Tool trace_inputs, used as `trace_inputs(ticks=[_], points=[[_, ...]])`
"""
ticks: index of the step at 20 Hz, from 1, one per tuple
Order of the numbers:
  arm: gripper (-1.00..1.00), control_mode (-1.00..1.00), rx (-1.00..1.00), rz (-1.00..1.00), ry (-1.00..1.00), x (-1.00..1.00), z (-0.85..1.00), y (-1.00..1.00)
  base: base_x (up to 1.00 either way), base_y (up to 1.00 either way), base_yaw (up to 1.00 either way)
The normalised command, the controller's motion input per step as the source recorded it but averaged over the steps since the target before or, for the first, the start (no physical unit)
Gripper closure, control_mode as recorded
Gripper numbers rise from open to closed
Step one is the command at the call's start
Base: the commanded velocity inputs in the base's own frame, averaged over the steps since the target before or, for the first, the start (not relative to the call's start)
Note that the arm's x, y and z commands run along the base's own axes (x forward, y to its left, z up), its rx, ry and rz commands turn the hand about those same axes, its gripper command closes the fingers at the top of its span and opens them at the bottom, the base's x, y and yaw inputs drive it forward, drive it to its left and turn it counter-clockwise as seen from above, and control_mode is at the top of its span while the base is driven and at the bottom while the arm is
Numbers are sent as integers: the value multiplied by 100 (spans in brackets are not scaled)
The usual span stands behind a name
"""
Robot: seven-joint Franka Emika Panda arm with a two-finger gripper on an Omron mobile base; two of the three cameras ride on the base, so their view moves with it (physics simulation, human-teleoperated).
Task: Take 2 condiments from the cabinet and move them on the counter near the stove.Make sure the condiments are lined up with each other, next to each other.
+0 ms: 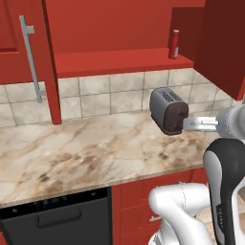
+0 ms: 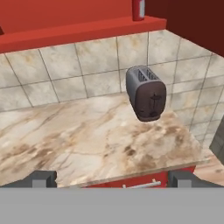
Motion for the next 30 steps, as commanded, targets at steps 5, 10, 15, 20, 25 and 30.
trace_inputs(ticks=[5, 10, 15, 20, 25, 30], points=[[-100, 100, 0, 0, 0, 0, 0, 0, 35, -43, -10], [-100, 100, 0, 0, 0, 0, 0, 0, 49, -5, -1], [-100, 100, 0, 0, 0, 0, 0, 0, 48, 0, 0], [-100, 100, 0, 0, 0, 0, 0, 0, 47, -9, 0], [-100, 100, 0, 0, 0, 0, 0, 0, 39, -1, 0], [-100, 100, 0, 0, 0, 0, 0, 0, 12, 0, 0]])
